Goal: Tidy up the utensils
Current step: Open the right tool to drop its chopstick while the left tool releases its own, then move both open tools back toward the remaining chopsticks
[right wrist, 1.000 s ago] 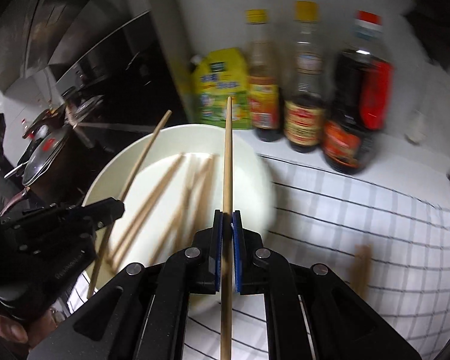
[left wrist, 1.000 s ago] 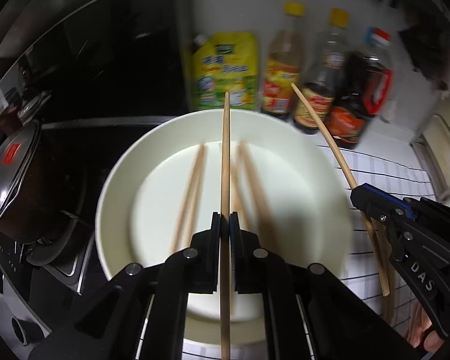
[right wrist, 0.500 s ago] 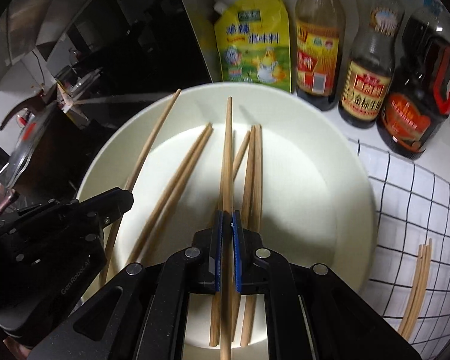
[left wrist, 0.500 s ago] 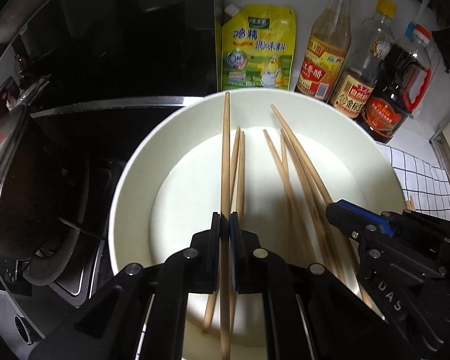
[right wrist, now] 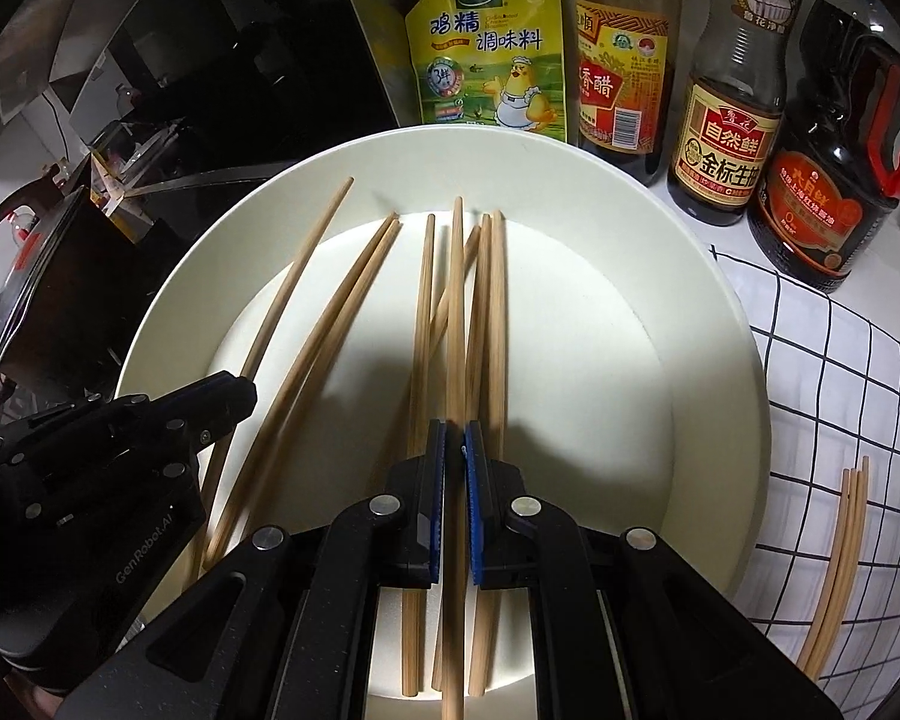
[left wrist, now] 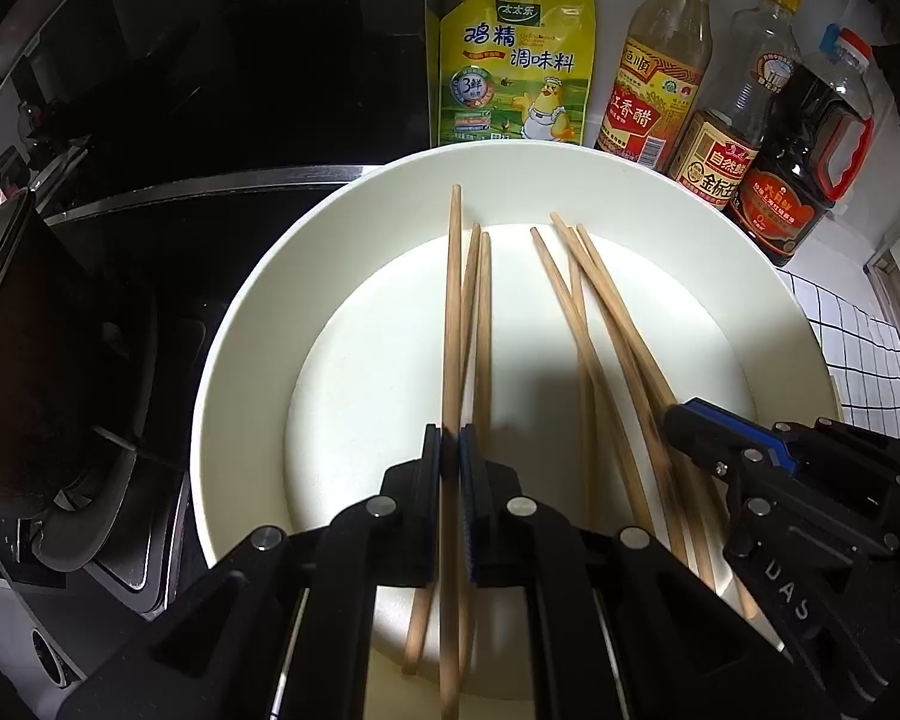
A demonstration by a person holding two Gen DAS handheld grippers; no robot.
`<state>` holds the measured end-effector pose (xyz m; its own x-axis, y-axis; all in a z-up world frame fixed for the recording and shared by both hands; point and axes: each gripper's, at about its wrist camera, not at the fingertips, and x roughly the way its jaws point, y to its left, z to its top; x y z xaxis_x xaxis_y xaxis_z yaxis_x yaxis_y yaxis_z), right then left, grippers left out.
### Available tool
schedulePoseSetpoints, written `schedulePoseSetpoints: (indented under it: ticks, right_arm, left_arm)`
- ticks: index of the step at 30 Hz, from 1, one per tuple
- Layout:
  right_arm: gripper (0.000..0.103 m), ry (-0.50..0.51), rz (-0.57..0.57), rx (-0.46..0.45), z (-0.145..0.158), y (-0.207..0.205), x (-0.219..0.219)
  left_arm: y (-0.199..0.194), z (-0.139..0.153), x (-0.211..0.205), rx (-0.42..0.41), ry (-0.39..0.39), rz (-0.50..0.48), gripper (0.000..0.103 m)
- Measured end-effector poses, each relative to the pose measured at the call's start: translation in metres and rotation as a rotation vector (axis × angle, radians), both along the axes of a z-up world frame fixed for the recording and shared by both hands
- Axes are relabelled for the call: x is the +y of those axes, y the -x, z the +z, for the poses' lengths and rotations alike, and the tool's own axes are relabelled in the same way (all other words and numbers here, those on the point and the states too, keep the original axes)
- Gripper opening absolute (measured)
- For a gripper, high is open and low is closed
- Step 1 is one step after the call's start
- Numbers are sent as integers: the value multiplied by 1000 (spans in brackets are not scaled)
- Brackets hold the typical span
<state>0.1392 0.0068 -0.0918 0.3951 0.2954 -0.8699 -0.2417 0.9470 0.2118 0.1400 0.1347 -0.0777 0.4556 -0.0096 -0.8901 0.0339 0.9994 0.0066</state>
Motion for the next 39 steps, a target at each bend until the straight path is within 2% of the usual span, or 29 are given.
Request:
schedulePoseSetpoints:
  ticks: [1, 4, 7, 34, 39]
  right_arm:
    - [7, -2, 1, -3, 1, 1, 0]
    - [7, -2, -3, -20, 6, 4, -1]
    - [8, 0, -3, -31, 10, 6, -2]
    - [11, -16, -43, -100, 46, 67, -22]
    - [17, -13, -41, -110, 52, 82, -31]
  left_arm:
    - [1, 1, 1, -2, 0, 4, 17]
    - [3, 5, 2, -16, -1, 9, 30]
    - [6, 10, 4, -27, -3, 16, 37]
    - [55, 50, 13, -105, 0, 42, 53]
    - [67, 57, 10, -116, 7, 58, 58]
